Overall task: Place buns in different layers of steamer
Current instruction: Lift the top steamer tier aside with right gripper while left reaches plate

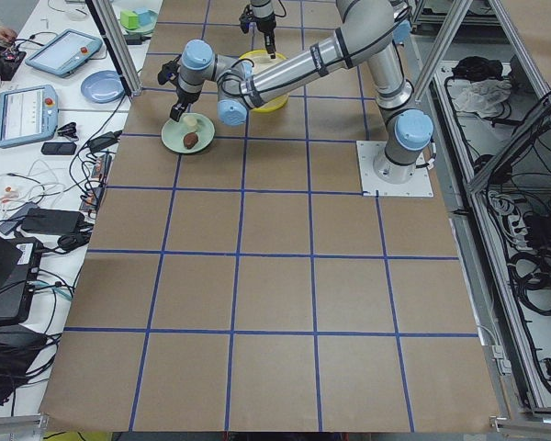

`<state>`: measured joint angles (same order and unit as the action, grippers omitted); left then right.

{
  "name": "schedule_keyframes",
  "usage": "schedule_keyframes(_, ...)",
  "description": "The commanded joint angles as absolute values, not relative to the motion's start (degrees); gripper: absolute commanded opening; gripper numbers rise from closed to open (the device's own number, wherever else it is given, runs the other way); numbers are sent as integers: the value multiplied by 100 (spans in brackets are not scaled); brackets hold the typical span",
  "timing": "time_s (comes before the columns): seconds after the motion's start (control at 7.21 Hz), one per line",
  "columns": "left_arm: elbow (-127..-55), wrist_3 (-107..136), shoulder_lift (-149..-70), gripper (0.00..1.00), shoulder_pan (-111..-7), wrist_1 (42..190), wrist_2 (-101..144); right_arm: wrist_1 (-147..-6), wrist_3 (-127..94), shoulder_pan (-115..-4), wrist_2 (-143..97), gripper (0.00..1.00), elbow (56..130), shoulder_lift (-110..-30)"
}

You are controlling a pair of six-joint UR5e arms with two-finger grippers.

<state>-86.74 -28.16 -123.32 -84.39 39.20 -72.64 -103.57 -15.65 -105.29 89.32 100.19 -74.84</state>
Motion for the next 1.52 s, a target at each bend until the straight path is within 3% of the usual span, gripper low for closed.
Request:
schedule_keyframes(0.0,-8473,-2856,-12847,99,-8446,3727,-6910,-10336,-1556,-10529,8938,0,10020,-7479)
schedule_keyframes(0.14,-8412,-2848,-13024,99,-8446,3727,-6612,-10336,-1547,-10521,8938,0,10011,-7479)
schedule_keyframes(0.28,-8429,-2856,-13060,68,-8455,3683,-6583,-10353,-1399,-10521,8938,0,9976,-7488)
schedule_keyframes(0.69,-8499,-2865,-13166,72,-8464,3709,-6583,-10214,-1240,-10285,8930,0,9740,-7540)
schedule_keyframes(1.11,-8499,-2874,-13166,66,-8473,3858,-6583,-9039,345,-9233,9078,0,9334,-7979)
schedule_keyframes(1.25,-8499,-2874,-13175,19,-8473,3980,-6583,-8861,917,-8785,9366,0,9343,-8163)
schedule_keyframes(1.39,-8499,-2918,-13157,0,-8473,4051,-6583,-8790,1445,-8406,9708,0,9343,-8278)
